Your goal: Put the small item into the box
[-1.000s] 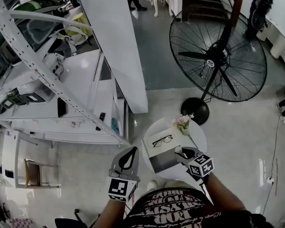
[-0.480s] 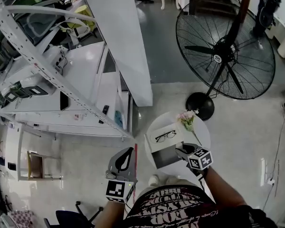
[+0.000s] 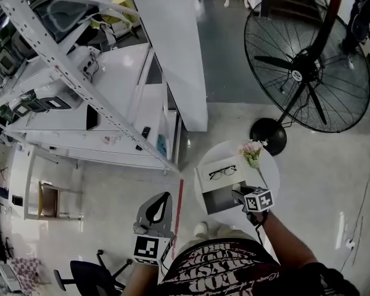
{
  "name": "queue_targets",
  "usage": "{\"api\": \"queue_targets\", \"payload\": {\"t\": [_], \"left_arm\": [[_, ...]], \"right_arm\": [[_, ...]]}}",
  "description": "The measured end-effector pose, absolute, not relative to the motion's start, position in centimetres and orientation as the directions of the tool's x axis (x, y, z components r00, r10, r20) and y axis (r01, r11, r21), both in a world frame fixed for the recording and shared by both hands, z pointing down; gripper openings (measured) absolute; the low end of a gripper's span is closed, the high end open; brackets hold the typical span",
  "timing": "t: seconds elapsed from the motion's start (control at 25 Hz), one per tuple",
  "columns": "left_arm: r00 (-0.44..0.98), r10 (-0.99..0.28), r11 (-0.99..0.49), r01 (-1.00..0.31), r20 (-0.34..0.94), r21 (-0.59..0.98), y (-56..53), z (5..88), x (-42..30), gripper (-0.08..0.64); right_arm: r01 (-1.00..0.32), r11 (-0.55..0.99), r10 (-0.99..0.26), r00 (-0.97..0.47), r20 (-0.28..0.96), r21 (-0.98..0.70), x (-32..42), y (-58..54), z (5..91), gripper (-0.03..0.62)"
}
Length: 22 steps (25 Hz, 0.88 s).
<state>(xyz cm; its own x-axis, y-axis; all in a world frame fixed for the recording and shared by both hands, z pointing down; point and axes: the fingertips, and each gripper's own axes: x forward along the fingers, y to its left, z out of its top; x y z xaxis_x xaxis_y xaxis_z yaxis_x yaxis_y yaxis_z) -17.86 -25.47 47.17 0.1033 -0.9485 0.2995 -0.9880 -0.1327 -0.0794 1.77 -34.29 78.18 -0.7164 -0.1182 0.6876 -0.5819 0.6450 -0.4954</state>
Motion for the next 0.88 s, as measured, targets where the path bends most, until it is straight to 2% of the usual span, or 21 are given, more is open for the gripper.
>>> {"api": "queue_targets", "payload": {"t": [0.48, 0.88], "left_arm": [[0.039, -0.937, -0.074, -0.993, 0.347, -0.088, -22.1, 47.7, -19.6, 0.002], [0.03, -0.933, -0.067, -0.993, 0.357, -0.093, -21.4, 47.9, -19.6, 0.002]], "right_arm": [[-0.659, 0.565, -0.062, -0.635, 0.77, -0.498, 2.3, -34.0, 84.8, 0.164], [-0.69, 0.559, -0.007, -0.558, 0.83, -0.459, 2.5, -33.7, 89.5, 0.166]]}}
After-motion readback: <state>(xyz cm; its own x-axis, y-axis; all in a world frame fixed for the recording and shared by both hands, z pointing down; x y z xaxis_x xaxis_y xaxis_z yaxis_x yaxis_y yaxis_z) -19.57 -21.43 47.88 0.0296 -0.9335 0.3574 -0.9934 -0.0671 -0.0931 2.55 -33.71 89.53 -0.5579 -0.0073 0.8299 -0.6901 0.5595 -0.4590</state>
